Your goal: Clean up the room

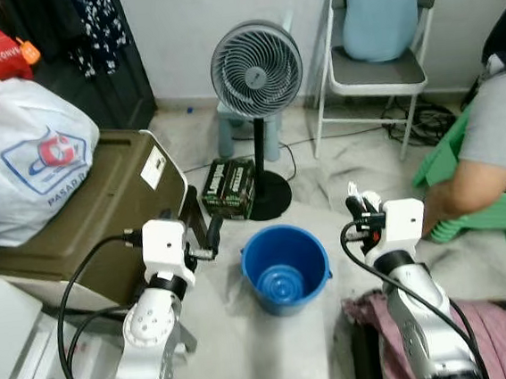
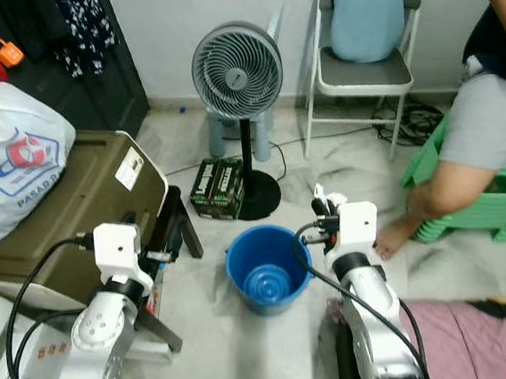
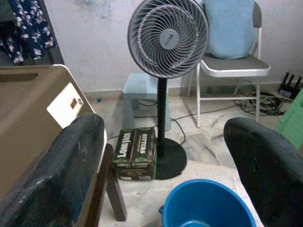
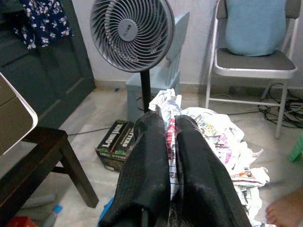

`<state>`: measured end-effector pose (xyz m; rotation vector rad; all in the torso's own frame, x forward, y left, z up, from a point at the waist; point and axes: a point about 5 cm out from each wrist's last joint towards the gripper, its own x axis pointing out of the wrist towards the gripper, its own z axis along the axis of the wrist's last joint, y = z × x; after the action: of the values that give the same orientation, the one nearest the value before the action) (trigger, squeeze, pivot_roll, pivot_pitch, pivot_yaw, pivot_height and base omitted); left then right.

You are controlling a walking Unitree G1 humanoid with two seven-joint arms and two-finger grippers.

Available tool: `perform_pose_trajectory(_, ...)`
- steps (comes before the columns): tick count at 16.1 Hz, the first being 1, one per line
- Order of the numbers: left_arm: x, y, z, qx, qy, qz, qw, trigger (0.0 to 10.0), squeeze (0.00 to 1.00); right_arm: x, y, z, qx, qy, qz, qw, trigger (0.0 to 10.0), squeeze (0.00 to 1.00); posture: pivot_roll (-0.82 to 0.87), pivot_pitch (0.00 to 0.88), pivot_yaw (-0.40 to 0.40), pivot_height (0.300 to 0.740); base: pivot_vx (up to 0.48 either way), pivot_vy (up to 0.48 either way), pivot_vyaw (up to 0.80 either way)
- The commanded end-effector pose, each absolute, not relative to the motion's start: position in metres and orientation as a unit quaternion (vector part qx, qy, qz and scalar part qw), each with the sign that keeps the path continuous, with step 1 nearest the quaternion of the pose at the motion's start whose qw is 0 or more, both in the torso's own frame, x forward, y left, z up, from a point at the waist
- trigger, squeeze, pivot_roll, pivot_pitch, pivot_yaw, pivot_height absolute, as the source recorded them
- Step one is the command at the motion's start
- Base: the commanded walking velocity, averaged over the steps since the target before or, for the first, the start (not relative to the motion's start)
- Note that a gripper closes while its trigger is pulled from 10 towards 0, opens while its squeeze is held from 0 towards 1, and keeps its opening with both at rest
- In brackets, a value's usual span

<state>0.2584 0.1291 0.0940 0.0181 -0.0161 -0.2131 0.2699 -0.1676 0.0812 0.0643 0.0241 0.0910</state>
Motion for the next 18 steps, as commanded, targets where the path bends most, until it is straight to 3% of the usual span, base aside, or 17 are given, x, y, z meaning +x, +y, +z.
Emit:
perform_pose_trajectory(1, 0.2588, 0.1331, 0.0942, 0.007, -0.009, -0.106, 0.994, 10.0, 0.0, 0.2707, -0.1651, 0.0811, 0.036, 0.011, 0.05, 0.998, 10.0, 0.0, 0.01, 0.093, -0.001, 0.74, 0.345, 0.0, 0.0)
perform_pose_trajectory(14, 0.2582, 0.1339, 0.0939, 0.014, -0.007, -0.099, 0.995, 10.0, 0.0, 0.269, -0.1641, 0.0788, 0.037, 0.013, 0.048, 0.998, 10.0, 0.0, 0.01, 0.097, 0.01, 0.74, 0.329, 0.0, 0.0)
perform_pose_trajectory(18, 0.2563, 0.1367, 0.0932, 0.019, -0.006, -0.097, 0.995, 10.0, 0.0, 0.2691, -0.1614, 0.0785, 0.039, 0.012, 0.051, 0.998, 10.0, 0.0, 0.02, 0.1, 0.012, 0.74, 0.0, 0.0, 0.75)
